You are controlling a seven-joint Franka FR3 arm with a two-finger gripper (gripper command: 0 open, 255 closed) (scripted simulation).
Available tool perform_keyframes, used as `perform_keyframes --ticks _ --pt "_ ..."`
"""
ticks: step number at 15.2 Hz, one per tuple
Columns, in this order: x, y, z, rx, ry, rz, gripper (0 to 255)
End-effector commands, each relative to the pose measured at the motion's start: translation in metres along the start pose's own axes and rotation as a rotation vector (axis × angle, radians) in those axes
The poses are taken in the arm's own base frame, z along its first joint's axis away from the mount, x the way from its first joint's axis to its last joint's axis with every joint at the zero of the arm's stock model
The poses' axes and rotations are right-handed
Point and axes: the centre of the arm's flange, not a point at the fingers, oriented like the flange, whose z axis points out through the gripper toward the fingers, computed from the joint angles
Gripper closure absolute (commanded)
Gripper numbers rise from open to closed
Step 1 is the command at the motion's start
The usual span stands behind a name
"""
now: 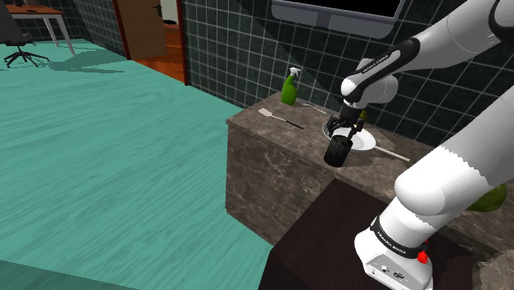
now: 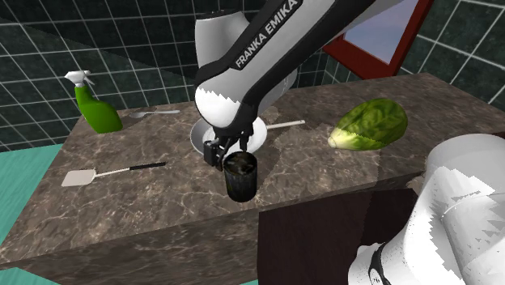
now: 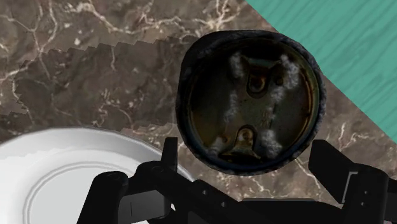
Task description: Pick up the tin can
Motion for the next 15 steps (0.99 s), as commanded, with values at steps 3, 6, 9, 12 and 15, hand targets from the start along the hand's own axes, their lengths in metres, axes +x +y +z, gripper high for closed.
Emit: perform_keyframes --ticks 3,6,9,12,15 --pt "0.000 0.000 0.002 0.000 0.001 0.000 255" --pt "0.000 0.000 0.001 0.000 0.001 0.000 255" --pt "0.000 0.000 0.001 0.000 0.001 0.000 255" --pt "0.000 0.000 -0.008 0.000 0.001 0.000 255" --pt "0.000 0.000 -0.024 0.000 0.001 0.000 255"
